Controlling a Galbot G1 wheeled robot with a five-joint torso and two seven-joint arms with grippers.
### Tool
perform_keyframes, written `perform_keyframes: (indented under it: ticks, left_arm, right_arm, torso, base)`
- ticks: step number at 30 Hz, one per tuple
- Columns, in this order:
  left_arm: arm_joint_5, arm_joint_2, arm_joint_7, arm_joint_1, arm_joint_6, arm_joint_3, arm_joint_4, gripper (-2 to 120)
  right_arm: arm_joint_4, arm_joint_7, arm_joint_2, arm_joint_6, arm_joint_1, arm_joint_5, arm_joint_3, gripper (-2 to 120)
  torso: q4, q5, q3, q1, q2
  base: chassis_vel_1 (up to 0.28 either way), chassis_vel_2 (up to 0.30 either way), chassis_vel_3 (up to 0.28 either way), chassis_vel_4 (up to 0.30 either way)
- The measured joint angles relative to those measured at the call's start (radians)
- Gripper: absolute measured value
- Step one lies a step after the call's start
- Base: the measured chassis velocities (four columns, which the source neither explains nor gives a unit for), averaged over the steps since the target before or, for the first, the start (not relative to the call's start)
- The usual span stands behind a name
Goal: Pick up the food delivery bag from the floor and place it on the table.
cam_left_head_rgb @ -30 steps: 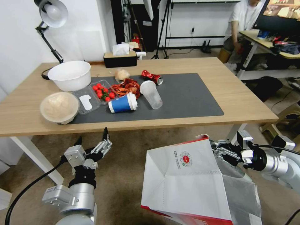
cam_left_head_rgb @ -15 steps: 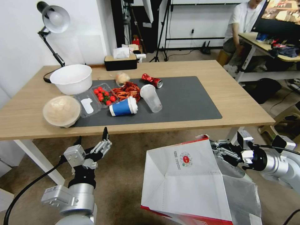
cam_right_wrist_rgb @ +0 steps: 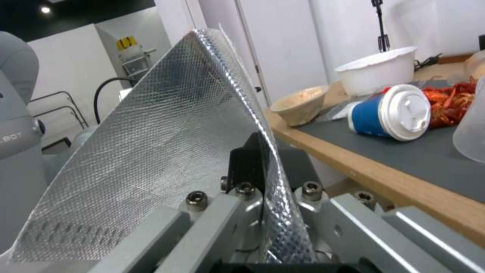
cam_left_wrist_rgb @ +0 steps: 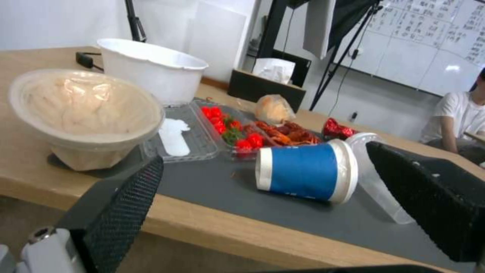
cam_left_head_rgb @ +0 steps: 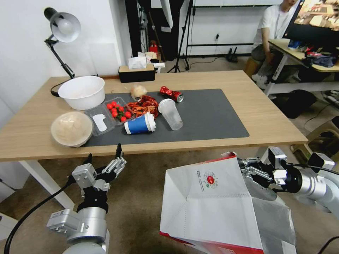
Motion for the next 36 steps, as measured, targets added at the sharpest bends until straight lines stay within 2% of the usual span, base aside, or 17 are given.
perform_keyframes:
  ticks: [10,25,30,33,36]
  left_arm:
    - [-0.002,-0.001,0.008,0.002,-0.036,-0.001,0.003,100]
    - [0.005,0.009,0.018,0.0,-0.047,-0.009,0.006,100]
    - [0.013,0.008,0.015,0.001,-0.056,-0.013,0.007,100]
    - [0.016,0.008,0.013,0.001,-0.06,-0.013,0.008,100]
    - [0.019,0.007,0.01,0.0,-0.063,-0.013,0.01,100]
  right_arm:
    - [0.001,0.004,0.004,0.003,-0.007,0.001,-0.001,0]
    - [0.024,0.015,0.003,0.014,-0.028,0.039,0.046,0]
    - [0.053,0.041,-0.009,0.019,-0.031,0.12,0.093,0]
    - [0.077,0.086,-0.017,0.025,-0.031,0.187,0.128,0]
    - [0.111,0.168,-0.036,0.039,-0.029,0.288,0.212,0]
  torso:
    - [0.0001,0.0,0.024,0.022,0.046]
    - [0.0,0.0,0.023,0.021,0.044]
    - [0.0,0.0001,0.022,0.02,0.042]
    - [0.0001,0.0001,0.021,0.02,0.041]
    - [0.0001,0.0001,0.02,0.019,0.04]
  base:
    - [0.0,0.0,0.0,0.0]
    - [0.0,0.0,0.0,0.0]
    - [0.0,0.0,0.0,0.0]
    - [0.0,0.0,0.0,0.0]
    - [0.0,0.0,0.0,0.0]
